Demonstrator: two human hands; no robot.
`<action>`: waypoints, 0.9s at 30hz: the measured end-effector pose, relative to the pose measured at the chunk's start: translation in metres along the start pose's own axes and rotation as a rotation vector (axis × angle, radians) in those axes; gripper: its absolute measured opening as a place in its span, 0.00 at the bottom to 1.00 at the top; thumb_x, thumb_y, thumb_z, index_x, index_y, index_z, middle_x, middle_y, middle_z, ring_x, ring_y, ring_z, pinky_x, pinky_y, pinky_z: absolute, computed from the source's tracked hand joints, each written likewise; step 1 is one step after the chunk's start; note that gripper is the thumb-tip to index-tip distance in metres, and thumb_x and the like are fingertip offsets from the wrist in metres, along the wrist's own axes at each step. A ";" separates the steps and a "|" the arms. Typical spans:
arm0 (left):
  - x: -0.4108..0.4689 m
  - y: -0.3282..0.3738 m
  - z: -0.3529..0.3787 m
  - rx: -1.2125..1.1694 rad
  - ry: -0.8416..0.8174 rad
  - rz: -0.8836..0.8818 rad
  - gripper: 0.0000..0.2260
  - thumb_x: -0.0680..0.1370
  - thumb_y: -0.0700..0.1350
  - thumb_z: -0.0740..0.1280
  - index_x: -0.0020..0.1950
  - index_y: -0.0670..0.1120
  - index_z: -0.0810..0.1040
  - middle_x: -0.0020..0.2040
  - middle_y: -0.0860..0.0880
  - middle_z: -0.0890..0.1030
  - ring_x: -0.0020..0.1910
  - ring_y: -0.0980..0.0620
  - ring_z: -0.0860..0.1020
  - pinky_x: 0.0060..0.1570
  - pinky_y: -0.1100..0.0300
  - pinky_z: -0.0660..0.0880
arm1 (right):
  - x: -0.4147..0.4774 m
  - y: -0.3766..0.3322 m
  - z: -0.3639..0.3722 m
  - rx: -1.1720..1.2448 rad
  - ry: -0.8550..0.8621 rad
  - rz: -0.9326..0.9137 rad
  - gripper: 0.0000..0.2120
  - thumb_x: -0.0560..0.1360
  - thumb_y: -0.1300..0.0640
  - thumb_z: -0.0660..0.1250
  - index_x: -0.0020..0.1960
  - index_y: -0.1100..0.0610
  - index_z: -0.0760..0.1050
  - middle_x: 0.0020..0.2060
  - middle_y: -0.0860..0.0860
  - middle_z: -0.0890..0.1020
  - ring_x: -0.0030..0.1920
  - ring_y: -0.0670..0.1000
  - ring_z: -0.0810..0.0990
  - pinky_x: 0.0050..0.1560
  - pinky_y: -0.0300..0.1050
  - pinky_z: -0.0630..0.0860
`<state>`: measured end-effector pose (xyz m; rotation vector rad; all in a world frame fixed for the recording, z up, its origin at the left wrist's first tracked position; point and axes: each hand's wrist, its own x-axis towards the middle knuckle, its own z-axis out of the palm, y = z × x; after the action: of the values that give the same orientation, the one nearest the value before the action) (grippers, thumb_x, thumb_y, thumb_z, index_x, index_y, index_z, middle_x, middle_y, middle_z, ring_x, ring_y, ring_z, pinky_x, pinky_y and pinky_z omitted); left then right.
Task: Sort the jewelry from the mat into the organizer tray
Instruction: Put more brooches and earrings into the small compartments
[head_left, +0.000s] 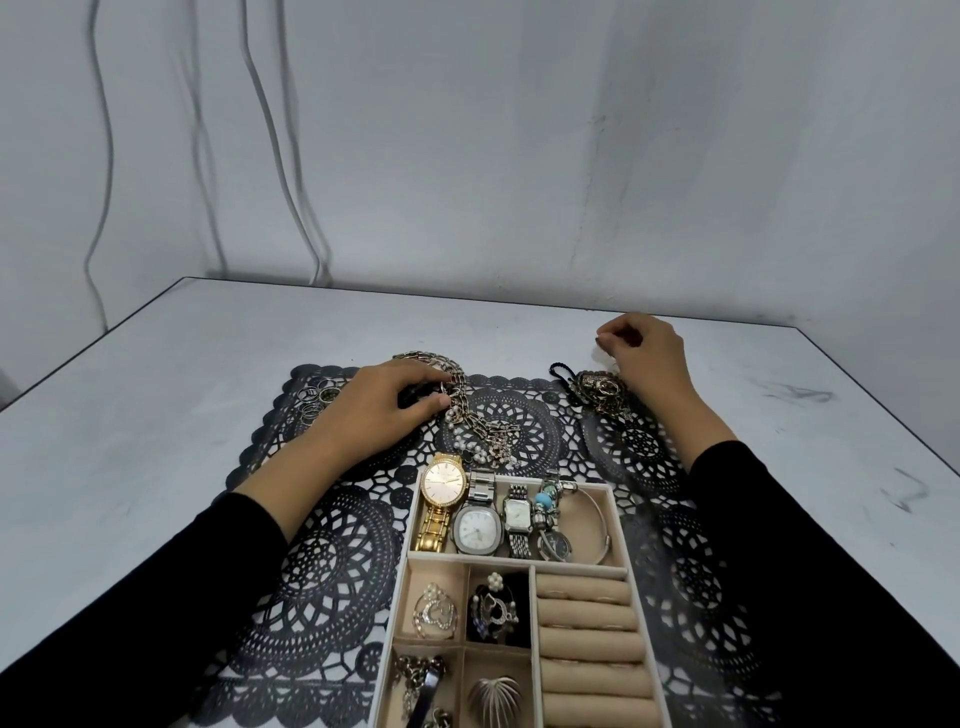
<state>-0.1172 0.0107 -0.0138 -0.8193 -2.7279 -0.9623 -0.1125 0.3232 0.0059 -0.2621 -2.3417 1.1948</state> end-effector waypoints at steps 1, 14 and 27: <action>0.000 0.000 0.000 0.008 0.001 0.004 0.16 0.77 0.54 0.69 0.64 0.54 0.79 0.63 0.54 0.79 0.62 0.56 0.76 0.62 0.60 0.70 | -0.001 -0.001 0.000 0.036 -0.010 0.003 0.03 0.74 0.62 0.69 0.43 0.55 0.80 0.39 0.46 0.81 0.40 0.43 0.78 0.41 0.28 0.70; -0.014 0.010 -0.002 -0.035 0.001 0.156 0.09 0.77 0.51 0.70 0.55 0.53 0.84 0.56 0.57 0.81 0.56 0.58 0.78 0.57 0.60 0.74 | -0.041 -0.028 0.005 0.204 -0.214 0.021 0.05 0.78 0.62 0.64 0.44 0.55 0.75 0.43 0.55 0.83 0.36 0.46 0.78 0.43 0.44 0.76; -0.021 0.013 -0.004 -0.065 -0.017 0.246 0.08 0.75 0.47 0.69 0.52 0.53 0.85 0.52 0.58 0.80 0.54 0.61 0.78 0.55 0.63 0.73 | -0.063 -0.034 0.011 0.424 -0.341 0.113 0.08 0.72 0.63 0.72 0.52 0.61 0.81 0.45 0.54 0.85 0.44 0.49 0.83 0.50 0.41 0.78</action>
<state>-0.0934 0.0071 -0.0099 -1.1465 -2.5421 -0.9983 -0.0623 0.2709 0.0067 -0.0449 -2.2923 1.8777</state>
